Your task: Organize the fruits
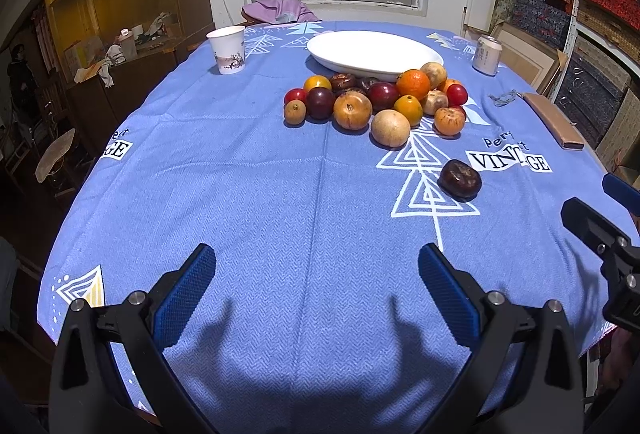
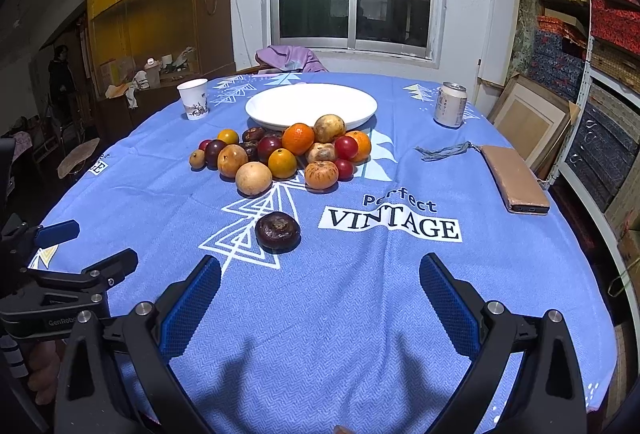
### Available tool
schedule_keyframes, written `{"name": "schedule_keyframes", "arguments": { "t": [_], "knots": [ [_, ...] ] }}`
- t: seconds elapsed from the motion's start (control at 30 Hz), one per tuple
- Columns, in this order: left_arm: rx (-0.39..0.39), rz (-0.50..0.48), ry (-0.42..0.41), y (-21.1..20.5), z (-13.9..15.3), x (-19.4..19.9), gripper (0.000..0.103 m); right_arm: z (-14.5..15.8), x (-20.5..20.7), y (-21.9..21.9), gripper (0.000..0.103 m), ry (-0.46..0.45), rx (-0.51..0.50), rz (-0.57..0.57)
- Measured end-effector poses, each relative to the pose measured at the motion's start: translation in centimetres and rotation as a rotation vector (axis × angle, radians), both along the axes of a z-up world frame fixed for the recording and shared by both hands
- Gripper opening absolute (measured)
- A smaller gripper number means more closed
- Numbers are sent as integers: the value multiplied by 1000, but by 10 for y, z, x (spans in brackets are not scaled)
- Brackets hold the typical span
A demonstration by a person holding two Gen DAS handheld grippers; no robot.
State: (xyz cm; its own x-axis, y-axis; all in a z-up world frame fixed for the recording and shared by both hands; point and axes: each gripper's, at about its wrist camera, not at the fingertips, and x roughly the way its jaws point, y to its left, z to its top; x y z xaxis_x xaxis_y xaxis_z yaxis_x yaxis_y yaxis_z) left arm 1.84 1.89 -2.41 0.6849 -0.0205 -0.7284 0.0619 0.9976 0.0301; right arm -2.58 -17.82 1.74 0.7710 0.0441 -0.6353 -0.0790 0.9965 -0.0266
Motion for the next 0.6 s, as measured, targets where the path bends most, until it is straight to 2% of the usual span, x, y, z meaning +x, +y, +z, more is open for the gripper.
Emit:
{"name": "schedule_keyframes", "arguments": {
  "t": [0.6],
  "knots": [
    [-10, -1, 10, 2, -2, 2, 99, -2, 0, 6, 100, 7, -7, 13]
  ]
}}
